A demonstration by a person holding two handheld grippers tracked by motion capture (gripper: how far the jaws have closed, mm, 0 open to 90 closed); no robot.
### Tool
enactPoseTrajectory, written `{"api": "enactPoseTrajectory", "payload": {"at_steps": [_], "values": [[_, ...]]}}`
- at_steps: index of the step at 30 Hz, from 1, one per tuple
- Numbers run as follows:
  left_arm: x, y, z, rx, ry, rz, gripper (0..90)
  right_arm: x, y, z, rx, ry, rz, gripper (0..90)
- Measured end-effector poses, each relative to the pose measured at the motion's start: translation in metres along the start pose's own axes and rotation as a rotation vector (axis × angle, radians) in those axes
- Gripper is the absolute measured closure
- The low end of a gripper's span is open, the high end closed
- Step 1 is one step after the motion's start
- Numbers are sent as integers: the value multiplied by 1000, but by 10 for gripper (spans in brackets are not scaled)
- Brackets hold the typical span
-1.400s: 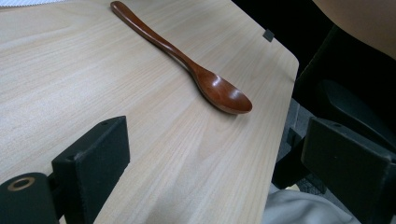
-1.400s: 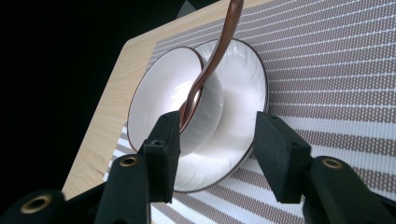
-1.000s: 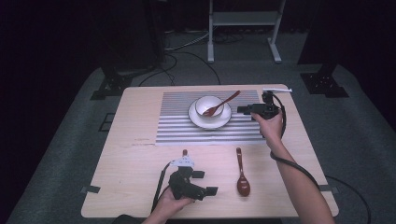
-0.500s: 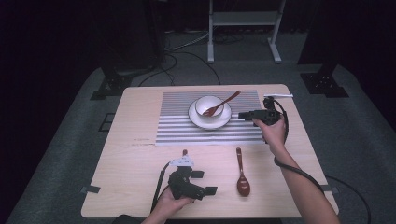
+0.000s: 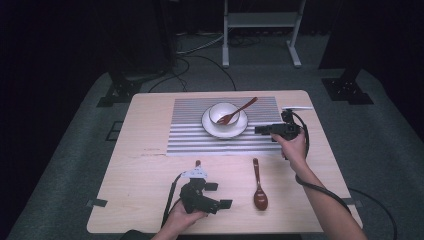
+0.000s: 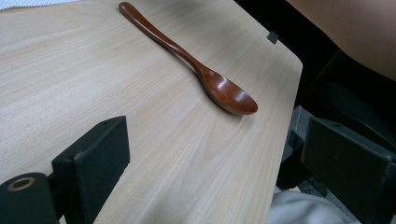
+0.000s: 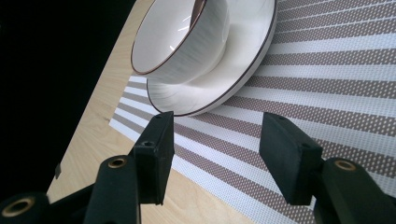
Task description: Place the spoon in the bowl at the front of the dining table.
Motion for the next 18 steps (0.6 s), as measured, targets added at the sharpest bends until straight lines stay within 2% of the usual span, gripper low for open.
{"api": "enactPoseTrajectory", "payload": {"at_steps": [18], "values": [[0,0,0,-7,5,3,67,-1,-4,-17,27,12,26,426]]}}
Point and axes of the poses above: each handheld gripper's, and its own axes: y roughly backward along the jaws, z roughly out of its top, x roughly to its left, the point moved 1 cm from there along -y, roughly forward along the jaws, and after that the axes turned 8 degrees about x, right-handed, at the moved point
